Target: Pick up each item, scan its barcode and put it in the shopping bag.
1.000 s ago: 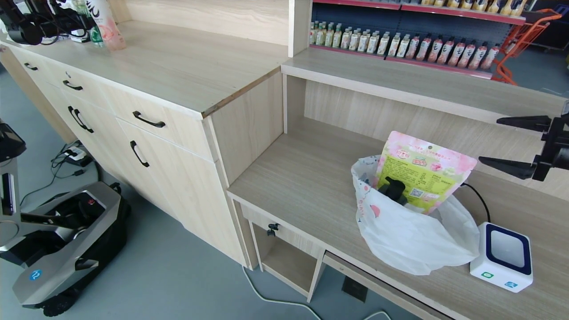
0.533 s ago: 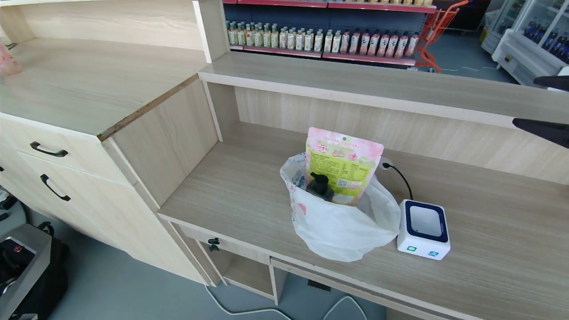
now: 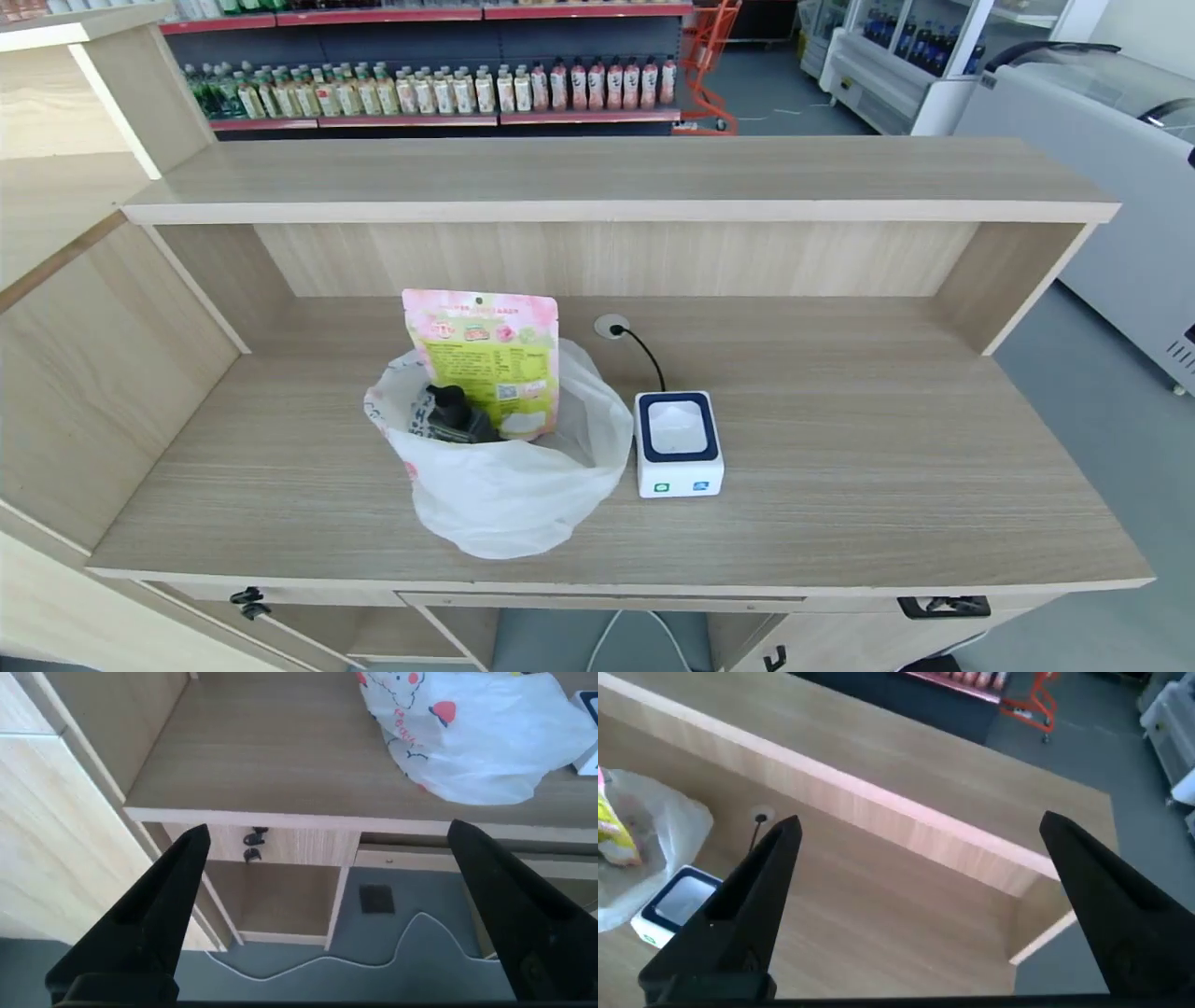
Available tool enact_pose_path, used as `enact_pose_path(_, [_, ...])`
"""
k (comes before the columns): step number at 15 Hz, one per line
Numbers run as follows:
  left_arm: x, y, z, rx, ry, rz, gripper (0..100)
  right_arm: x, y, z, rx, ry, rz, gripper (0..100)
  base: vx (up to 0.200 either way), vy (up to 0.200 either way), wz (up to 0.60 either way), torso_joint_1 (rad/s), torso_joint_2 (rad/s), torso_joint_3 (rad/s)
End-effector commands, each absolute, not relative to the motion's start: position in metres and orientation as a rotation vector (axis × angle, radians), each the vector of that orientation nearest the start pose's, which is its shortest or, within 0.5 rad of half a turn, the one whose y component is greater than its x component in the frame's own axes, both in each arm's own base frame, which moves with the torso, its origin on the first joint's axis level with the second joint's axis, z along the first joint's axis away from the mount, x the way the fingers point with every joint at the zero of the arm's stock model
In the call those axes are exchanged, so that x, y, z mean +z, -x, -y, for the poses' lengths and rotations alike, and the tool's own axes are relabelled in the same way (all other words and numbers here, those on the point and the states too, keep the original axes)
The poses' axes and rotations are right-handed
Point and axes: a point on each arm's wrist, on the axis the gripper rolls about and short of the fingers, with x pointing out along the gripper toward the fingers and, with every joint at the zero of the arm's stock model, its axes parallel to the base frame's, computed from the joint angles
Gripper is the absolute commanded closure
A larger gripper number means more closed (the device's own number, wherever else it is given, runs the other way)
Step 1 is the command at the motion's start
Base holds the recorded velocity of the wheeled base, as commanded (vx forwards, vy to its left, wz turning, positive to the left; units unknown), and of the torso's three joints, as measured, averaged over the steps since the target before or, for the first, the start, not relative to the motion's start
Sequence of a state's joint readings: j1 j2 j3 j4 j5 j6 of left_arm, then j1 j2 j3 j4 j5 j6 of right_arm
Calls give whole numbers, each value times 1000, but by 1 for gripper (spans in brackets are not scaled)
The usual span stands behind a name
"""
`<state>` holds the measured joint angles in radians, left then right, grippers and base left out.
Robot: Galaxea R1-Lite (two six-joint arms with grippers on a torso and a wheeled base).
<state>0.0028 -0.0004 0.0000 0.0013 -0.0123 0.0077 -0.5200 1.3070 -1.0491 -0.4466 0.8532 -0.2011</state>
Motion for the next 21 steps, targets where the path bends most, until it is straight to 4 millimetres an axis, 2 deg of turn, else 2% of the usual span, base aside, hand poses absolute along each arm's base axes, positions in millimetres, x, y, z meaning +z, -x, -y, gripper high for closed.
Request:
enact_pose_path(1, [75, 23, 0, -9, -8, -1, 0, 308, -180, 95, 236, 293, 103, 0, 0, 0, 0, 0, 0, 0])
enact_pose_path(2, [75, 23, 0, -9, -8, -1, 0, 285, -176, 94, 175, 267, 49, 0, 0, 0, 0, 0, 0, 0])
enact_pose_path(5, [75, 23, 0, -9, -8, -1, 0, 243, -156, 78, 177, 236, 9, 0, 0, 0, 0, 0, 0, 0])
enact_pose_path(8, [75, 23, 0, -9, -8, -1, 0, 226, -137, 58, 217, 231, 13, 0, 0, 0, 0, 0, 0, 0])
enact_pose_path(10, [75, 23, 0, -9, -8, -1, 0, 190, -111, 38, 113, 162, -67, 0, 0, 0, 0, 0, 0, 0])
enact_pose_path(13, [75, 23, 0, -9, -8, -1, 0, 131, -61, 14, 80, 123, -167, 0, 0, 0, 0, 0, 0, 0])
enact_pose_path(16, [75, 23, 0, -9, -8, -1, 0, 100, -21, -2, 110, 130, -213, 0, 0, 0, 0, 0, 0, 0])
enact_pose_path(17, [75, 23, 0, -9, -8, -1, 0, 80, 0, -5, 73, 148, -260, 0, 0, 0, 0, 0, 0, 0])
enact_pose_path(18, [75, 23, 0, -9, -8, -1, 0, 75, 6, -5, 50, 141, -264, 0, 0, 0, 0, 0, 0, 0])
enact_pose_path(21, [75, 23, 0, -9, -8, -1, 0, 74, 24, -4, 191, 145, -41, 0, 0, 0, 0, 0, 0, 0])
